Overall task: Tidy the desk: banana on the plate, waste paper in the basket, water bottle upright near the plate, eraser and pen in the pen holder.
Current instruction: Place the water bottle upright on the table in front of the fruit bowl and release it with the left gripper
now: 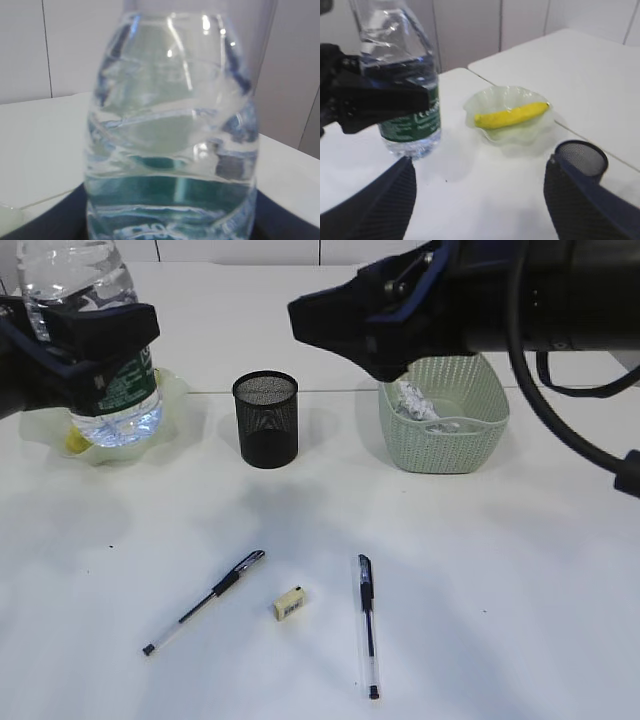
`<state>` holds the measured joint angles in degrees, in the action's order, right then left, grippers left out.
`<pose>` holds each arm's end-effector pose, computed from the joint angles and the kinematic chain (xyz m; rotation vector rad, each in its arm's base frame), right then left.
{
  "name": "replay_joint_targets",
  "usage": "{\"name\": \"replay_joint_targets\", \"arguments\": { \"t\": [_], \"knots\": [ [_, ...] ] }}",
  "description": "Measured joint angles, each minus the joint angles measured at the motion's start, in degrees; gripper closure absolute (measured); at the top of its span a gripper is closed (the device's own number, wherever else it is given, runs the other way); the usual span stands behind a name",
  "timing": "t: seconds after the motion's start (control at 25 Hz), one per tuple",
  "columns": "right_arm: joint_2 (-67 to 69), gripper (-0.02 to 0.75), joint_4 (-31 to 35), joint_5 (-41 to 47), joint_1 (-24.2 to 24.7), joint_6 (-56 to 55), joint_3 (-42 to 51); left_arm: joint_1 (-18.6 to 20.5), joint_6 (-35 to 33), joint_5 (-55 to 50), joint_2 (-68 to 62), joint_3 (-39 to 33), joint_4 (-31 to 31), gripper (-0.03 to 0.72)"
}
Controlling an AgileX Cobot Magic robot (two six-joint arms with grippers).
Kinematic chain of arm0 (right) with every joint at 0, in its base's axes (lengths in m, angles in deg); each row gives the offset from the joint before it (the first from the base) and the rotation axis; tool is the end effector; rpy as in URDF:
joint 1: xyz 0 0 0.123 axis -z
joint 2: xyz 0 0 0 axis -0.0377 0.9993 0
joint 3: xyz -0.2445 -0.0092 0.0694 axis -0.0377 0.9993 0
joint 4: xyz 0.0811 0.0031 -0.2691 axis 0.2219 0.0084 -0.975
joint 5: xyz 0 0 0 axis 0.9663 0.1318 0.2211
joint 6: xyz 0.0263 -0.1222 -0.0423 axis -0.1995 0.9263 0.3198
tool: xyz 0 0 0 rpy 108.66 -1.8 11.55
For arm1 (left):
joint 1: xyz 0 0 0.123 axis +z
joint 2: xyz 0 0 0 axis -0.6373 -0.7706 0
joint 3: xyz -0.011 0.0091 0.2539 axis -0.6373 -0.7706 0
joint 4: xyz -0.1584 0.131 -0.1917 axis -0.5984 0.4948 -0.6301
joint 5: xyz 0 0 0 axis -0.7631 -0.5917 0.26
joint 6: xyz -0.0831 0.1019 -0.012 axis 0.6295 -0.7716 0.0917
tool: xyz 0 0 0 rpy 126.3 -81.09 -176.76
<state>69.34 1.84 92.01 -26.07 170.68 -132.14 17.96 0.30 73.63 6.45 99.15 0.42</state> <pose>0.3043 0.2205 0.2922 -0.8122 1.6874 0.6264 0.2929 -0.1462 0.2300 0.3735 1.5306 -0.5550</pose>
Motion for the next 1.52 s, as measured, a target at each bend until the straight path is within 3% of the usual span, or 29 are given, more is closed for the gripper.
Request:
{"name": "replay_joint_targets", "arguments": {
  "t": [0.32, 0.52, 0.68, 0.92, 1.08, 1.52],
  "knots": [
    [0.0, 0.15, -26.3, 0.6, 6.5, -33.4, 0.0, 1.2, 0.0, -4.3, 0.0, 0.0, 0.0, 0.295],
    [0.0, 0.15, -50.3, 7.7, 11.0, -53.5, 0.0, 1.3, 0.0, -4.8, 0.0, 0.0, 0.0, 0.295],
    [0.0, 0.15, -68.0, 11.2, 12.0, -67.1, 0.0, 1.3, -1.8, -5.6, 0.0, 0.0, 0.0, 0.295],
    [0.0, 0.15, -86.7, 12.7, 12.0, -87.9, 0.0, 1.8, -2.5, -6.8, 0.0, 0.0, -3.0, 0.294],
    [0.0, 0.15, -91.7, 15.9, 12.1, -91.5, 0.0, 4.4, -2.8, -7.8, -0.4, 0.0, -4.2, 0.295],
    [0.0, 0.15, -92.5, 17.4, 12.1, -92.3, 0.0, 6.0, -3.4, -3.2, -7.4, 0.0, -5.4, 0.295]
  ]
}}
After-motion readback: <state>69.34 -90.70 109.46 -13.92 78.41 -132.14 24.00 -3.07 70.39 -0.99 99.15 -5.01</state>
